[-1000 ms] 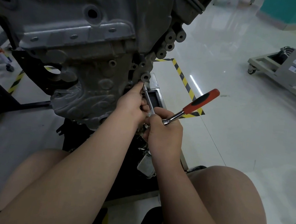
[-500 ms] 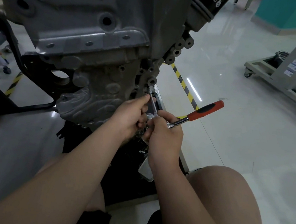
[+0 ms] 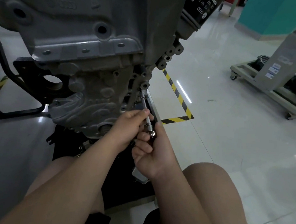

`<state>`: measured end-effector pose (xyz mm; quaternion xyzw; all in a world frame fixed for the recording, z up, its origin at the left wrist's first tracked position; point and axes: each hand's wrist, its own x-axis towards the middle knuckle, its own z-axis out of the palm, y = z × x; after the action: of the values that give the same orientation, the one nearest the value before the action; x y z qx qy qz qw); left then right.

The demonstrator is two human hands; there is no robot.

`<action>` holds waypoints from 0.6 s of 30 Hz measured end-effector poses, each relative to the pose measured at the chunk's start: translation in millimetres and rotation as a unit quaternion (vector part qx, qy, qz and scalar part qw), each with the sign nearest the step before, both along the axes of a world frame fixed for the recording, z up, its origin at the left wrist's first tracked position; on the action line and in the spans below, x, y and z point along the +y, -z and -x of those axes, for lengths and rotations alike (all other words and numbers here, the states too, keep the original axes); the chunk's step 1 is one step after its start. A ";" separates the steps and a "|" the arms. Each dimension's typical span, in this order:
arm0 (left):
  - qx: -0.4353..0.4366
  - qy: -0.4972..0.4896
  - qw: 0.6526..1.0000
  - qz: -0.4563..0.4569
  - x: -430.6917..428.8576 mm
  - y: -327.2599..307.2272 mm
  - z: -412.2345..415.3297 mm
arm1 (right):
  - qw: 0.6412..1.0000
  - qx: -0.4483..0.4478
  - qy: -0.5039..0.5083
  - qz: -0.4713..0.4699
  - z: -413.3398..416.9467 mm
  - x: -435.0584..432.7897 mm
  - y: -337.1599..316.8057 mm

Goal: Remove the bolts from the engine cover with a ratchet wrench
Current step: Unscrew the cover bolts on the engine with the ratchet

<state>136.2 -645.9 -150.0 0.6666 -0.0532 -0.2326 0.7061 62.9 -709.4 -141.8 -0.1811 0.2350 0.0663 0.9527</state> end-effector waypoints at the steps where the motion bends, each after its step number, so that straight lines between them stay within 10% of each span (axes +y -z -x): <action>1: 0.003 -0.009 1.000 0.004 1.2 1.8 1.1 | 1.000 0.003 -0.004 0.014 2.2 1.7 0.4; 10: 0.022 -0.007 0.998 0.065 3.2 1.9 0.0 | 0.954 0.021 -0.050 0.293 11.9 -9.1 -8.3; 15: 0.032 -0.019 0.998 0.050 -7.3 4.5 3.2 | 0.730 0.029 -0.036 0.682 14.6 -16.2 -11.3; 18: 0.053 -0.026 0.997 0.057 -9.2 4.6 4.3 | 0.646 0.051 -0.048 0.760 12.7 -10.5 0.6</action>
<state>131.9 -655.1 -154.6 0.6134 -0.0118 -0.2461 0.7504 50.3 -720.0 -142.3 -0.8489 0.2425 -0.0805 0.4627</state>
